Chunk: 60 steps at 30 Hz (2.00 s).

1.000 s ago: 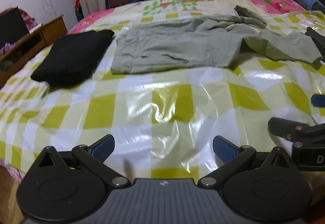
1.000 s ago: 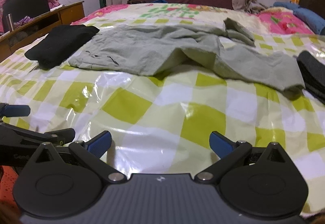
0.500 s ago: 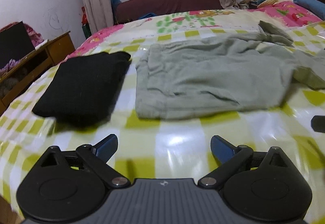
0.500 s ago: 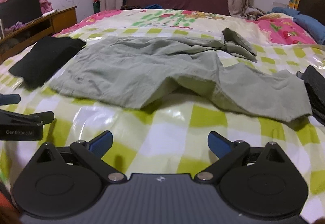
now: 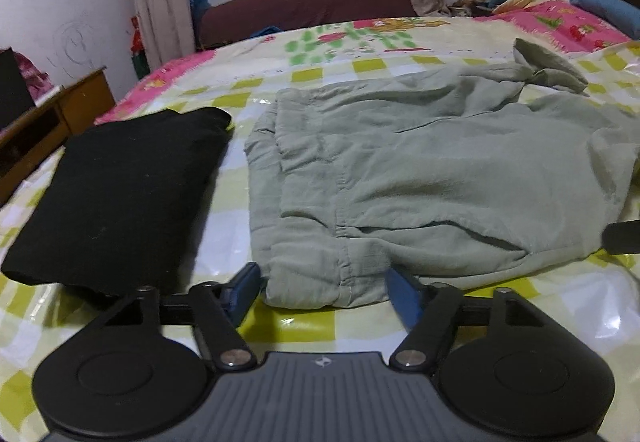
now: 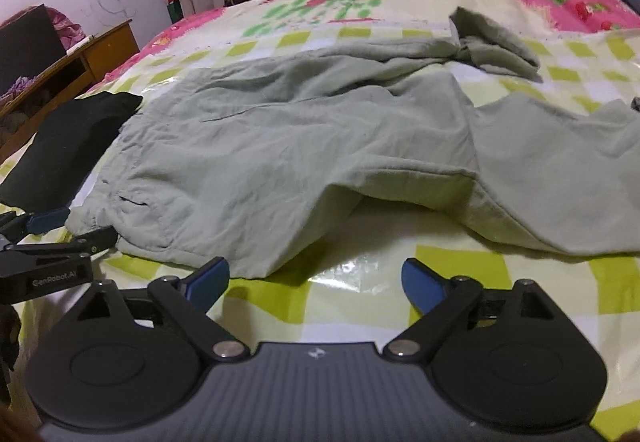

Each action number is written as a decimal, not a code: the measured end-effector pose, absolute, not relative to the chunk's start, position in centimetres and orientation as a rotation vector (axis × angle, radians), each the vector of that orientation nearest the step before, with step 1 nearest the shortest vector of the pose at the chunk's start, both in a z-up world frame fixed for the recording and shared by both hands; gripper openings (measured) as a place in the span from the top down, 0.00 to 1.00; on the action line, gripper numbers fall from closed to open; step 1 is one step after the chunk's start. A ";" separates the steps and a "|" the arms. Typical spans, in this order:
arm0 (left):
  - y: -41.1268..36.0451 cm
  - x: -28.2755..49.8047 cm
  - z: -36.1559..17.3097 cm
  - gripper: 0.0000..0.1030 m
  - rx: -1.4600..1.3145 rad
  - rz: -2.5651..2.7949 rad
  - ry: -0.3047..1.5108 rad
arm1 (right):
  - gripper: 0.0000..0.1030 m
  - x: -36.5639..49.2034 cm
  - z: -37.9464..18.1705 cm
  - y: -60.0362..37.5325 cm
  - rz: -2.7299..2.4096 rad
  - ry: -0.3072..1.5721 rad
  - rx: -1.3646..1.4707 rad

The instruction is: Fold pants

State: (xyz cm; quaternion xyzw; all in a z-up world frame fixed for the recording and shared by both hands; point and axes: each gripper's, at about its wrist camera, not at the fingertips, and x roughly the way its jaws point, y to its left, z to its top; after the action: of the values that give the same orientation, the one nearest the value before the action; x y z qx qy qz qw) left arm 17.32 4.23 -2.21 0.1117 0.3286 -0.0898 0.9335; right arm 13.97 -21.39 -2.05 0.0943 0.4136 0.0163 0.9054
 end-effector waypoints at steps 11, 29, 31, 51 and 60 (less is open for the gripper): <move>4.6 17.4 -2.0 0.64 0.284 -0.239 0.676 | 0.26 15.6 -1.8 -22.6 0.023 0.826 0.269; 13.1 11.9 -0.6 0.83 0.376 -0.098 0.782 | 0.93 11.6 -0.7 -14.7 0.334 0.954 0.352; 14.0 11.2 -1.1 0.83 0.381 -0.059 0.819 | 0.92 11.3 -0.8 -14.4 0.336 0.949 0.324; 2.1 8.7 1.3 0.80 0.393 -0.315 0.737 | 0.53 4.5 1.0 -36.3 -0.270 0.731 0.604; -5.6 9.5 1.2 0.79 0.461 -0.456 0.738 | 0.53 8.3 -1.1 -45.4 -0.464 0.554 0.853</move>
State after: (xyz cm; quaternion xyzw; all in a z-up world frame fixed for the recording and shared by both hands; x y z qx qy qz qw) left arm 9.46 -5.57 1.22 0.2213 0.3544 -0.2189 0.8817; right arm 8.26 -45.43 -1.13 0.4046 0.2627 -0.2200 0.8479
